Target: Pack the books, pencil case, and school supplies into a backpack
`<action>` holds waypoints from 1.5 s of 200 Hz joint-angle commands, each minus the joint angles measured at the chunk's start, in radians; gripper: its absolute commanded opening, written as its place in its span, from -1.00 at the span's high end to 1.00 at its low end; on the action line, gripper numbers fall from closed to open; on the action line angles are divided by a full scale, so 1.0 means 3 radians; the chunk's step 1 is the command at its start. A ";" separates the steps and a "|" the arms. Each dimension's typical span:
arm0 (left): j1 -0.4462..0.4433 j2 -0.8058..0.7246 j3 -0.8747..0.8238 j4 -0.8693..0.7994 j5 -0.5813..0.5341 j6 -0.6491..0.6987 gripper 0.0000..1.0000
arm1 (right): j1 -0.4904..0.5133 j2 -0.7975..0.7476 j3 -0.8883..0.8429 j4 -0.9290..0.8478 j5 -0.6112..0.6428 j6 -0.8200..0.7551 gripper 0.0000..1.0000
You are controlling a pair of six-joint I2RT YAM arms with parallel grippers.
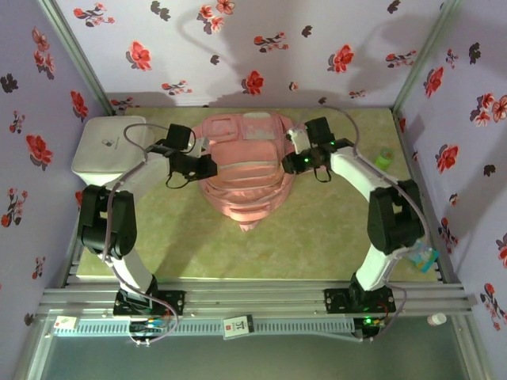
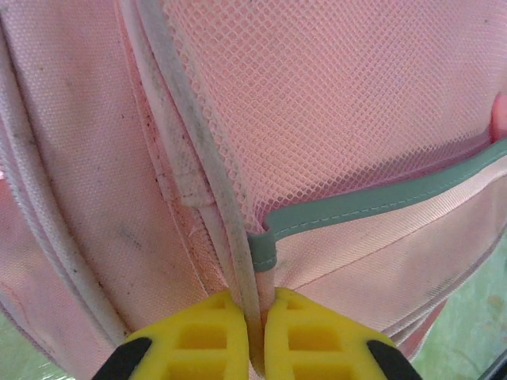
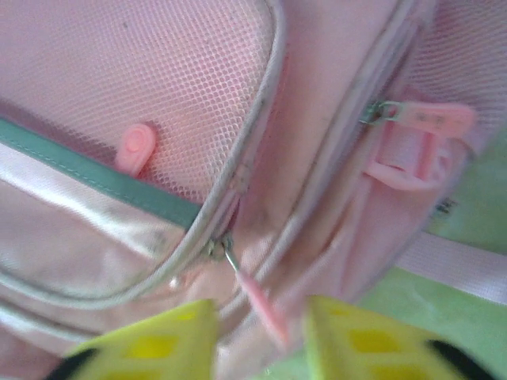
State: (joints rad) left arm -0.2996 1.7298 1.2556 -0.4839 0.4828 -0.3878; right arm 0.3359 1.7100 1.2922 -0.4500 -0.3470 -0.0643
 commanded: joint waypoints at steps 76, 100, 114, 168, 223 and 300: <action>-0.0128 -0.0134 0.0544 0.0050 -0.0739 -0.0153 -0.24 | -0.0057 -0.1902 -0.1035 0.0959 0.1958 0.0828 -0.99; -0.0069 -0.0562 0.0243 0.0235 -0.1439 -0.0241 -0.57 | -0.0060 -0.2165 -0.1373 0.1244 0.2403 0.0848 -0.99; -0.0006 -0.0873 -0.0116 0.0534 -0.1825 -0.0270 -0.77 | -0.0060 -0.2249 -0.1586 0.1367 0.2618 0.0843 -0.99; 0.0202 -0.1853 -0.1587 0.1669 -0.3290 -0.0131 -0.99 | -0.0064 -0.2423 -0.2807 0.2707 0.3369 0.0511 -0.99; 0.0748 -0.2093 -0.2296 0.2101 -0.3780 0.0138 -0.99 | -0.0238 -0.1803 -0.3064 0.3006 0.3660 0.0521 -0.99; 0.0901 -0.1586 -0.3142 0.4024 -0.2788 0.0923 -0.99 | -0.0571 -0.1008 -0.3075 0.4127 0.2675 0.0255 -0.99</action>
State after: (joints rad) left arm -0.0406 1.2076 0.3588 0.4656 -0.4938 -0.2054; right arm 0.1928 1.3624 0.3561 0.6304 0.5533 0.0475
